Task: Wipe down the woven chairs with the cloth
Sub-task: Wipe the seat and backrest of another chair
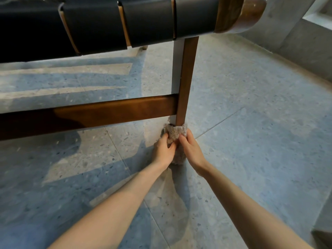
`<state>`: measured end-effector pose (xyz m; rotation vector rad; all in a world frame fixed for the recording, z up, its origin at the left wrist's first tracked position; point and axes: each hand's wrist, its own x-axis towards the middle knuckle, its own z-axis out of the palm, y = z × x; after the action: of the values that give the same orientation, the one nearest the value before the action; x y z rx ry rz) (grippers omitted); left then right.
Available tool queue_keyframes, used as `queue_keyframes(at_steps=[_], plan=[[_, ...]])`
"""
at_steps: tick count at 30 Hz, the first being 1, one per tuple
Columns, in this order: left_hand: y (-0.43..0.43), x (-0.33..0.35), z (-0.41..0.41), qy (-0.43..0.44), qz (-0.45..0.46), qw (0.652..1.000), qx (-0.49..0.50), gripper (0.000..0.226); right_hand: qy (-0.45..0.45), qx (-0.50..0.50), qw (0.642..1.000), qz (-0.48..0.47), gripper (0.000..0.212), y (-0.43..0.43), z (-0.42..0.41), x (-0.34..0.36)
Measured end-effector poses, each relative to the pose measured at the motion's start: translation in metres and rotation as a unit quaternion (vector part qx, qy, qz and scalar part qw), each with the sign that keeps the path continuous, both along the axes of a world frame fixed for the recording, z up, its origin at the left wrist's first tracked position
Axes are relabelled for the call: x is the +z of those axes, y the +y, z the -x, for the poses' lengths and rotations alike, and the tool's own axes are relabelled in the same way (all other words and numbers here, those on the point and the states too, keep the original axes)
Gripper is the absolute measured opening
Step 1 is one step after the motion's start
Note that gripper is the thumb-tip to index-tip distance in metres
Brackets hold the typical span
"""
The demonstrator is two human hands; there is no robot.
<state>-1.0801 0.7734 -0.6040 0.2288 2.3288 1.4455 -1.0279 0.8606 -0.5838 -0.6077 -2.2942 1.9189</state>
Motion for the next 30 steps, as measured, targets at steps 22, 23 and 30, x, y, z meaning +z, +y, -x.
queue_keyframes(at_steps=[22,23,30], plan=[[-0.109,0.189,0.009,-0.069,0.208,0.921,-0.323,0.049,0.075,0.090,0.977,-0.178,0.031,-0.034,-0.043,0.128],[-0.123,0.199,0.010,-0.067,0.208,0.921,-0.322,0.048,0.078,0.102,0.977,-0.171,0.034,-0.045,-0.041,0.135],[-0.230,0.214,-0.002,-0.037,0.190,0.956,-0.221,0.056,0.101,0.212,0.955,-0.181,0.031,-0.130,-0.014,0.144]])
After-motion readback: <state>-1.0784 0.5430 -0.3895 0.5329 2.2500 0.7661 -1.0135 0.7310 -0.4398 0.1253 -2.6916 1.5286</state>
